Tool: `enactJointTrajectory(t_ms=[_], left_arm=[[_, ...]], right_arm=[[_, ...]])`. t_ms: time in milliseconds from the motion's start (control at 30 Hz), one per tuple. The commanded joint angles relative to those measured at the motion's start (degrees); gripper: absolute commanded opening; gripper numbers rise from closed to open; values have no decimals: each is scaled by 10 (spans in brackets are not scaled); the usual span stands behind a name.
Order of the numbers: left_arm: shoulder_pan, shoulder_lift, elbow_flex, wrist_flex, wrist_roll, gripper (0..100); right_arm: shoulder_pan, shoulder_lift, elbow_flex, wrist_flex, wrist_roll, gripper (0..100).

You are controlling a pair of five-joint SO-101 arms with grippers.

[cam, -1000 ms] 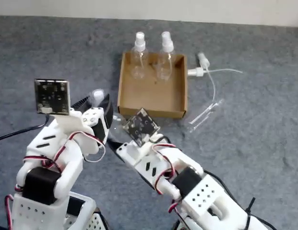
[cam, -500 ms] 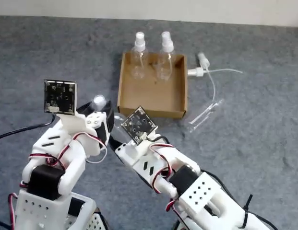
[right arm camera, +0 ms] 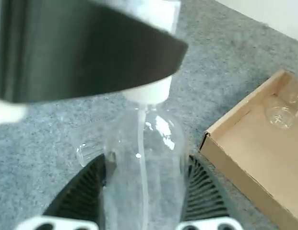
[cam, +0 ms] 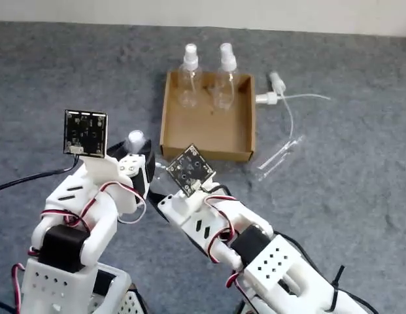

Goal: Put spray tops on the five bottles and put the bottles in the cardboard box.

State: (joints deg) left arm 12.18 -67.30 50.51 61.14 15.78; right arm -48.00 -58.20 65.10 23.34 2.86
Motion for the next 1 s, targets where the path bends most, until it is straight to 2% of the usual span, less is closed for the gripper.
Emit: enactJointTrajectory(t_ms=[0, 133, 233, 367, 633, 800, 967], left_arm=[[8, 4, 9, 1, -10, 50], [5, 3, 3, 1, -66, 143], [-38, 3, -24, 1, -84, 177], [-111, 3, -73, 4, -84, 197], [-204, 3, -89, 5, -90, 193], [-165, -2, -56, 76, -207, 196], [-76, -95, 7, 87, -234, 201]], right_arm=[[37, -27, -45, -34, -4, 3], [71, -27, -47, -33, -7, 3], [76, -27, -47, -33, -9, 3], [76, -27, -47, -33, -9, 3], [77, -27, -49, -36, -9, 3], [95, -24, -100, -51, -9, 3], [98, 53, -201, -19, -9, 3]])
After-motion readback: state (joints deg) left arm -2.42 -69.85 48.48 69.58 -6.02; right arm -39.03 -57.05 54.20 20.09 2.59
